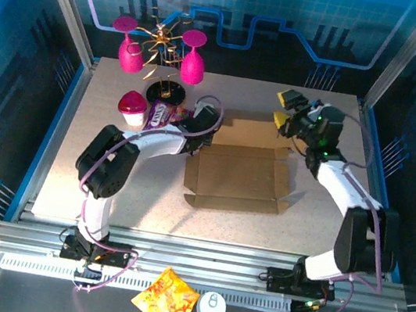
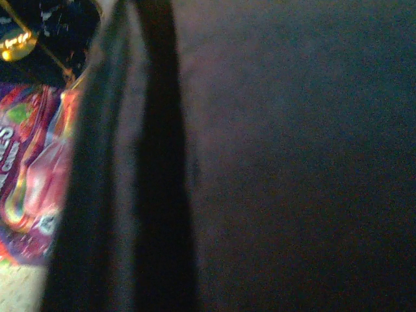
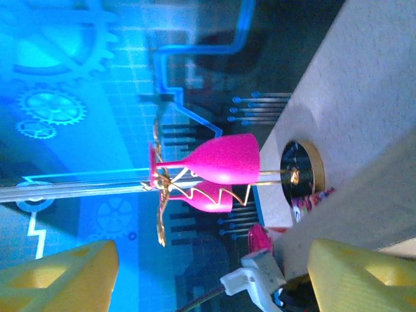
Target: Fold the paper box
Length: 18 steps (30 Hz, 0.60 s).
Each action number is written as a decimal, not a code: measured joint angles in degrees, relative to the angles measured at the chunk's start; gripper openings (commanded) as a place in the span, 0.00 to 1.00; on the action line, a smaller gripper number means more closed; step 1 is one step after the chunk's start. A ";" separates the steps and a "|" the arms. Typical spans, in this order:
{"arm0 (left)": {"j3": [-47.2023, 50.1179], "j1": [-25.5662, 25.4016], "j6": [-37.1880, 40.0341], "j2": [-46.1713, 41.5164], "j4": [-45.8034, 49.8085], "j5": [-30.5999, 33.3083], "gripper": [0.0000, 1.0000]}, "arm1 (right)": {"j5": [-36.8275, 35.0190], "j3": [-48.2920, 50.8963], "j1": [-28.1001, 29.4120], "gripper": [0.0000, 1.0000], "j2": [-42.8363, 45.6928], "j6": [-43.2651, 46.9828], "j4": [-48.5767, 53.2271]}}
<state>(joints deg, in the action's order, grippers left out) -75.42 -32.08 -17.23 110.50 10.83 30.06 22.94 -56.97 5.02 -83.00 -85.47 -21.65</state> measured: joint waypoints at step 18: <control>-8.68 1.60 -2.34 -2.12 22.71 -7.23 0.00 | -5.20 -7.58 -2.84 0.74 6.60 22.14 37.94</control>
<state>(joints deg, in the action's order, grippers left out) -84.09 -30.48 -19.57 108.38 33.54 22.83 17.74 -64.55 2.17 -76.40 -63.33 16.29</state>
